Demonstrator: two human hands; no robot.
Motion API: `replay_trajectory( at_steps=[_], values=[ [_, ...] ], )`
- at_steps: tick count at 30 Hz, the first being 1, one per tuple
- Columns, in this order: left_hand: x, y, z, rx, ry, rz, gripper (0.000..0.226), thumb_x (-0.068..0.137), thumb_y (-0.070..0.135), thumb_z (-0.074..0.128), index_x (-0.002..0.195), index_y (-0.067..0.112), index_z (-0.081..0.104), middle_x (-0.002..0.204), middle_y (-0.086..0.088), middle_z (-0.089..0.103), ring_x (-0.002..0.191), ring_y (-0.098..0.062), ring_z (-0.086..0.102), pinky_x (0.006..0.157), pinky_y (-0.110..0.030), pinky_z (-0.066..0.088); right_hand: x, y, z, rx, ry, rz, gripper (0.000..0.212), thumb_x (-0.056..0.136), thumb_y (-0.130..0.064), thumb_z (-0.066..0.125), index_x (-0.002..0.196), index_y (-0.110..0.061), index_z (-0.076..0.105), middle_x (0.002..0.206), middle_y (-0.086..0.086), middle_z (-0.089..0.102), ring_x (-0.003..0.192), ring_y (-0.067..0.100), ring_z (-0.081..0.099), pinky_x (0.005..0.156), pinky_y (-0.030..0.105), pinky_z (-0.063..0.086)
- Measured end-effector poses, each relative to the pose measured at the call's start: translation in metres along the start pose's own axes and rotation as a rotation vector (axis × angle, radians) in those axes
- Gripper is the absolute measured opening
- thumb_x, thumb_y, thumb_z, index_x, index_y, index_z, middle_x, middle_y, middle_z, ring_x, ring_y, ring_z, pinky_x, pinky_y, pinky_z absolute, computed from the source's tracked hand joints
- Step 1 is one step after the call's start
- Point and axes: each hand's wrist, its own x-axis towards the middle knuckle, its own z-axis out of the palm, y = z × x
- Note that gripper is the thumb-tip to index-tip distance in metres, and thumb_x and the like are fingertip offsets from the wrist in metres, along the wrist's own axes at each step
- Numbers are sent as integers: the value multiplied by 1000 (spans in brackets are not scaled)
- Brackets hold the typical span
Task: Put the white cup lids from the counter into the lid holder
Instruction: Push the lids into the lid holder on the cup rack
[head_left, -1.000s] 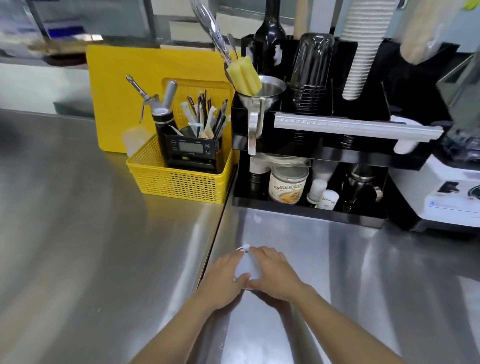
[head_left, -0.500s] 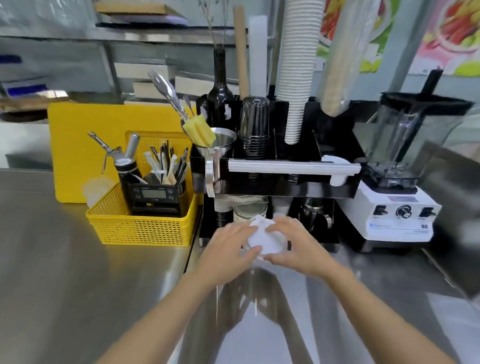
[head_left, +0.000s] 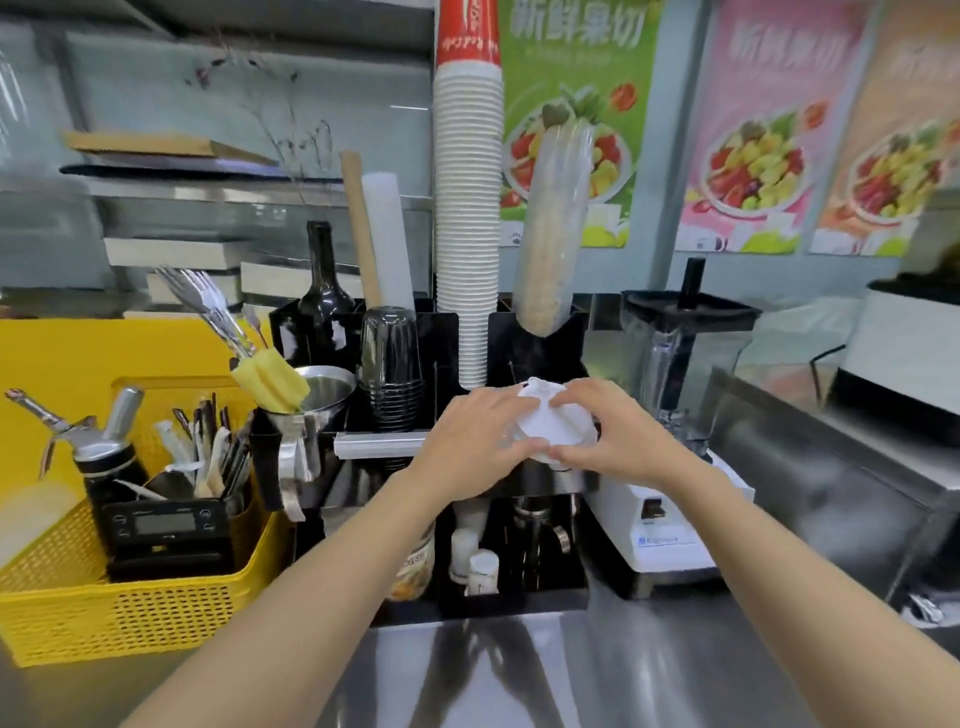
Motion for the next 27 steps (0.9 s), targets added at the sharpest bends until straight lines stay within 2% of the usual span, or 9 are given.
replay_trajectory(
  at_steps=[4, 7, 12, 16, 18, 22, 25, 27],
  values=[
    [38, -4, 5, -40, 19, 1, 51, 87, 49, 53, 131, 23, 49, 145, 3, 44, 132, -19, 36, 112, -39, 26, 25, 18, -19, -45, -23, 5, 50, 77, -30, 69, 122, -19, 52, 135, 1, 45, 128, 16, 33, 98, 25, 26],
    [61, -7, 12, -20, 27, -11, 49, 87, 46, 55, 129, 21, 50, 141, 1, 47, 130, -20, 37, 109, -34, 24, 46, 34, -25, -86, -65, 24, 52, 77, -36, 68, 124, -23, 50, 138, -3, 42, 131, 16, 29, 103, 30, 26],
    [87, -21, 26, 72, 14, -13, 50, 84, 50, 55, 125, 20, 53, 128, 2, 57, 121, -20, 45, 104, -32, 25, 73, 58, -21, -116, -156, 61, 56, 72, -41, 67, 123, -27, 49, 135, -3, 43, 127, 17, 34, 106, 40, 35],
    [94, -37, 41, 165, -10, -11, 53, 83, 57, 50, 124, 24, 53, 122, 6, 60, 118, -15, 46, 102, -27, 20, 87, 71, -11, -128, -240, 94, 55, 72, -40, 67, 122, -28, 48, 130, -3, 47, 120, 19, 41, 101, 39, 40],
    [94, -42, 47, 195, -15, -4, 54, 82, 61, 47, 123, 25, 53, 123, 7, 59, 120, -14, 43, 103, -27, 15, 91, 73, -9, -169, -292, 91, 53, 75, -38, 67, 123, -25, 49, 120, -3, 49, 113, 18, 44, 99, 34, 36],
    [99, -44, 54, 202, -49, 17, 49, 83, 57, 50, 114, 20, 58, 119, 1, 60, 123, -15, 40, 103, -26, 7, 101, 82, -8, -294, -345, 73, 53, 72, -44, 67, 118, -27, 49, 116, -1, 55, 107, 21, 48, 101, 39, 22],
    [102, -46, 58, 171, -89, -6, 48, 82, 55, 53, 114, 19, 60, 124, -3, 58, 126, -14, 39, 109, -30, 5, 105, 85, -5, -340, -398, 84, 51, 72, -44, 67, 117, -26, 50, 109, 1, 57, 99, 22, 48, 92, 34, 21],
    [103, -48, 59, 172, -119, -22, 50, 81, 56, 54, 115, 20, 60, 129, -5, 56, 131, -12, 34, 111, -32, 6, 106, 83, -3, -361, -441, 91, 49, 74, -43, 65, 118, -27, 49, 107, 0, 58, 96, 20, 47, 92, 35, 21]
  ],
)
